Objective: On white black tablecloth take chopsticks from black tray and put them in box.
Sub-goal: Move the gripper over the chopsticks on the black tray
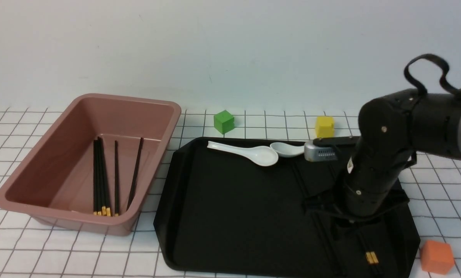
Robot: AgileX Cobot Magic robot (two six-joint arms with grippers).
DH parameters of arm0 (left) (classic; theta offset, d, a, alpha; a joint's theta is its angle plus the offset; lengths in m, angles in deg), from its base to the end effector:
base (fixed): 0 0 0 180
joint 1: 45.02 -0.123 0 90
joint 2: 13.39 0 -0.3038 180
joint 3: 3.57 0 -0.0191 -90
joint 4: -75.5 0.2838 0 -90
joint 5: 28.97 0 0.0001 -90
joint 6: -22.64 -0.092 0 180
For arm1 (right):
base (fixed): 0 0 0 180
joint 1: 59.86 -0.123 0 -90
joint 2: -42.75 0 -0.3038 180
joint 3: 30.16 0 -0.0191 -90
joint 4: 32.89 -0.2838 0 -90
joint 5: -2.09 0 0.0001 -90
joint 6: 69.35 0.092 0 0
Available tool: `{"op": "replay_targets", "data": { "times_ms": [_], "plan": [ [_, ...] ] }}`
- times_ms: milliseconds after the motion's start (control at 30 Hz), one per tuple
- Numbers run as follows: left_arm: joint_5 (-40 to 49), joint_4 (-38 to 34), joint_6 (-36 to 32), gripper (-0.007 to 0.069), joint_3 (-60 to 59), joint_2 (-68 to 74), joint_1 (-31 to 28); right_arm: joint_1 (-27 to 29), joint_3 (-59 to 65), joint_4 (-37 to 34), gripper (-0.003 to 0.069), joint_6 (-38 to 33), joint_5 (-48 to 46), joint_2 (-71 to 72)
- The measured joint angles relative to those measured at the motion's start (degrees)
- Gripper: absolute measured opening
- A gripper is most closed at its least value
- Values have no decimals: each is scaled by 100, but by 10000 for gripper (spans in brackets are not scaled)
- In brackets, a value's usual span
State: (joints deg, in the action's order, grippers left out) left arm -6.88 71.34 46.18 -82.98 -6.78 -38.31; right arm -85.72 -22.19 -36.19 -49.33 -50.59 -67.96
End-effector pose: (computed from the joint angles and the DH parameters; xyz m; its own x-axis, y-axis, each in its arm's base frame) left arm 0.0667 -0.0104 0.1681 -0.3389 -0.4233 -0.8402 -0.0151 0.8954 -0.4450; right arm 0.3395 0.1693 0.1969 -0.9904 -0.0638 -0.1230 -0.0761 0.9922 0.0986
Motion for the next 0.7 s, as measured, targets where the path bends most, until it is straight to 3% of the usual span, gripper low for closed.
{"op": "replay_targets", "data": {
  "times_ms": [167,333,533,667,700],
  "plan": [
    [0,0,0,146,0,0,0,-178,-26,286,349,256,315,-328],
    [0,0,0,148,0,0,0,-180,-39,444,401,363,611,-690],
    [1,0,0,156,0,0,0,-180,-129,425,356,383,627,-932],
    [1,0,0,160,0,0,0,-191,-152,398,271,387,547,-943],
    [1,0,0,162,0,0,0,-203,-154,406,221,398,517,-943]
  ]
}}
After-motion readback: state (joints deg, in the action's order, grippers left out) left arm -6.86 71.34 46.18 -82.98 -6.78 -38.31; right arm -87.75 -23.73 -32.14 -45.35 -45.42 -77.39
